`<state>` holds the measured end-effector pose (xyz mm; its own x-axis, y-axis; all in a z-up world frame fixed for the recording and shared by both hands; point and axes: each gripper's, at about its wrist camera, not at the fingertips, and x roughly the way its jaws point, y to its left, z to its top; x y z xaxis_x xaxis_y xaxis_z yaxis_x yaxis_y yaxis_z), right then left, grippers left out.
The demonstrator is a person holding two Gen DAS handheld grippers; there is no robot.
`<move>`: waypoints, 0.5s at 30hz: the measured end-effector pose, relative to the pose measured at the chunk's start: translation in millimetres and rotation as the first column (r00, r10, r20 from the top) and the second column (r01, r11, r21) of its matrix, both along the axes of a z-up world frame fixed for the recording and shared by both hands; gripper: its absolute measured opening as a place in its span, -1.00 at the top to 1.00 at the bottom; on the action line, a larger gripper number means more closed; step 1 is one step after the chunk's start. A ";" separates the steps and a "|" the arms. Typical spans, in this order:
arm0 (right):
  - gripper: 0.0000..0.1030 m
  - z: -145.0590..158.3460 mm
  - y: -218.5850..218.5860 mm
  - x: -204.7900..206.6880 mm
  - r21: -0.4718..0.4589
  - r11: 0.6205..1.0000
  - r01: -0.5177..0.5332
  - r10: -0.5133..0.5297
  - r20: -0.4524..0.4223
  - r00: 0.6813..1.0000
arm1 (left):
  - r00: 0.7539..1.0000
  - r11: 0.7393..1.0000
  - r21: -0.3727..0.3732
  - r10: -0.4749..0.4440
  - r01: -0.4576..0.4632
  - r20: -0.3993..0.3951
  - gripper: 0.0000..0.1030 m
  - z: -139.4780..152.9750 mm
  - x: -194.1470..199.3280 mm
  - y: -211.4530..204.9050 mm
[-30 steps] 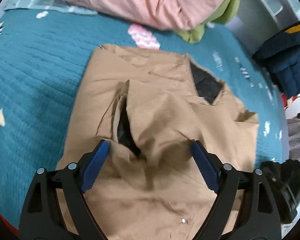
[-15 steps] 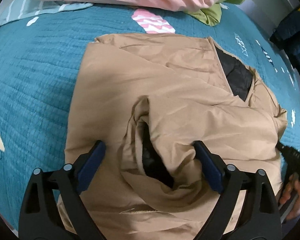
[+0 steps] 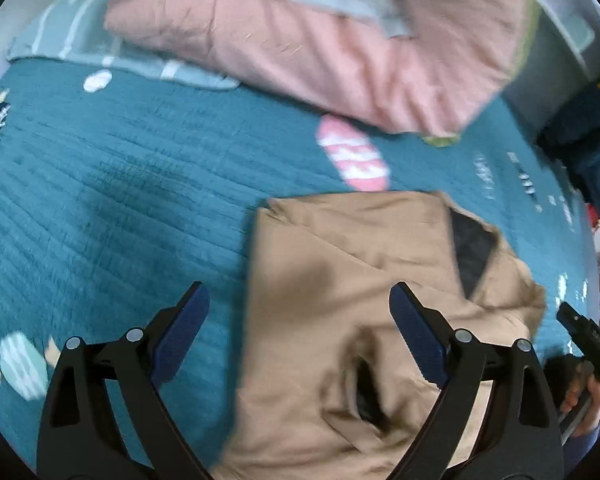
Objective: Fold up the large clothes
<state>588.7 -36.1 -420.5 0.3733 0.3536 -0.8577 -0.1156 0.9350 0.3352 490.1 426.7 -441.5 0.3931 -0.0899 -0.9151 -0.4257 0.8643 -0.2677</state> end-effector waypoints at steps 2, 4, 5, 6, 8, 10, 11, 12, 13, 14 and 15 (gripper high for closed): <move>0.05 -8.0 -3.8 11.4 -0.008 1.000 0.017 -0.017 -0.031 0.999 | 0.998 0.999 -0.026 0.020 -0.021 -0.053 -0.76 -13.6 6.8 14.8; 0.04 -15.7 -5.7 21.2 -0.022 0.999 0.030 -0.031 -0.060 0.998 | 0.996 0.999 -0.034 0.020 -0.023 -0.082 -0.76 -24.5 18.5 21.9; 0.04 -18.7 -4.4 25.8 -0.031 0.999 0.027 -0.029 -0.066 0.997 | 0.995 1.000 -0.022 0.009 -0.011 -0.096 -0.76 -28.5 24.5 21.7; 0.03 -20.8 -3.6 29.1 -0.035 0.999 0.022 -0.024 -0.074 0.997 | 0.994 1.000 -0.024 -0.007 0.004 -0.105 -0.76 -31.3 29.2 20.7; 0.00 -28.7 -2.0 38.3 -0.035 0.999 0.015 -0.019 -0.106 0.994 | 0.992 1.000 -0.015 -0.010 0.008 -0.129 -0.76 -38.2 37.6 19.4; 0.00 -36.8 -2.2 46.3 -0.025 0.999 0.027 -0.031 -0.143 0.989 | 0.991 0.999 -0.041 0.001 -0.007 -0.136 -0.67 -45.1 45.9 20.6; 0.00 -40.5 -2.5 50.2 -0.027 0.999 0.029 -0.033 -0.154 0.987 | 0.991 0.998 -0.061 0.001 -0.009 -0.136 -0.48 -47.6 48.9 20.1; 0.00 -43.7 -1.3 53.8 -0.041 0.999 0.029 -0.035 -0.164 0.986 | 0.990 0.998 -0.064 -0.002 -0.007 -0.142 -0.46 -49.2 51.6 18.6; 0.00 -45.7 -0.7 55.5 -0.051 0.998 0.031 -0.039 -0.168 0.985 | 0.989 0.999 -0.043 -0.013 0.007 -0.144 -0.38 -48.9 54.0 15.7; 0.00 -50.0 -0.1 58.7 -0.053 0.998 0.024 -0.033 -0.180 0.983 | 0.988 0.999 -0.016 -0.038 0.036 -0.149 -0.21 -48.7 57.3 11.1; 0.00 -53.3 0.2 60.3 -0.049 0.999 0.017 -0.026 -0.192 0.981 | 0.985 0.997 0.009 -0.068 0.070 -0.156 -0.13 -48.5 60.7 5.4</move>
